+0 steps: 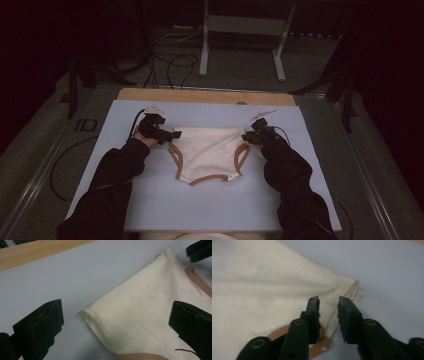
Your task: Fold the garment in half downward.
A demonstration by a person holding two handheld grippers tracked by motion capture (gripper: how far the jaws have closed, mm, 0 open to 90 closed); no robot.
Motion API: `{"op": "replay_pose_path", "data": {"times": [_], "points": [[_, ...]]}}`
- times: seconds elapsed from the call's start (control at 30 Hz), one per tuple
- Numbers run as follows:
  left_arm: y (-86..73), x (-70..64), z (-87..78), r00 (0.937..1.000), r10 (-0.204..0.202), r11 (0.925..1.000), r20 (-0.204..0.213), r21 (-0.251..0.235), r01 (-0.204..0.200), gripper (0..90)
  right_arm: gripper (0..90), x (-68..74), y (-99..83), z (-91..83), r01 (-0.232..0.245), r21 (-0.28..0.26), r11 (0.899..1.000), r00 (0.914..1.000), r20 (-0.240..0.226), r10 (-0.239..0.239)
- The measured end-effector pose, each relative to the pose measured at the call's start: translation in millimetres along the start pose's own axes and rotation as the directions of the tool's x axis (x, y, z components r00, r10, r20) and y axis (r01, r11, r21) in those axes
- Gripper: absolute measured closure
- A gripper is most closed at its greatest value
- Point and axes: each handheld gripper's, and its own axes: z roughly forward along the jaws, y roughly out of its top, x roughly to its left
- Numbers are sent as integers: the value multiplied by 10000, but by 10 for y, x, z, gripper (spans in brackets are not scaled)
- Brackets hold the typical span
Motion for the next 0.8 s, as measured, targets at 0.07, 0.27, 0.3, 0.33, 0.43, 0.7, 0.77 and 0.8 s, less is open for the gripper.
{"op": "replay_pose_path", "data": {"times": [0.07, 0.27, 0.3, 0.33, 0.43, 0.7, 0.77, 0.8], "points": [[-13, -61, -38, 9998, 174, 9998, 18, 4, -174, 5, 720, 9, -44, 26, -90, 127, 9999, 10000, -39, 90], [-81, -203, -102, 9988, 384, 9993, 298, -21, -384, 5, 727, 10, -129, 86, -235, 346, 9991, 9991, -330, 247], [-89, -216, -109, 9986, 399, 9992, 350, -53, -397, 5, 731, 18, -148, 107, -198, 498, 9986, 9993, -316, 214], [-102, -236, -129, 9978, 405, 9992, 521, -44, -403, 5, 731, 16, -154, 112, -252, 498, 9984, 9991, -337, 269], [-113, -256, -150, 9970, 372, 9993, 675, -39, -370, 5, 747, 16, -157, 113, -311, 457, 9985, 9988, -353, 327], [-132, -331, -250, 9961, 495, 9983, 735, -331, -471, 5, 883, 74, -141, 82, 23, 501, 9987, 9995, -324, -6], [-140, -338, -269, 9961, 483, 9983, 739, -358, -457, 5, 883, 77, -139, 69, 20, 492, 9988, 9995, -310, -4], [-147, -343, -292, 9961, 531, 9981, 706, -363, -507, 5, 883, 75, -139, 39, 47, 401, 9992, 9996, -263, -36]]}}
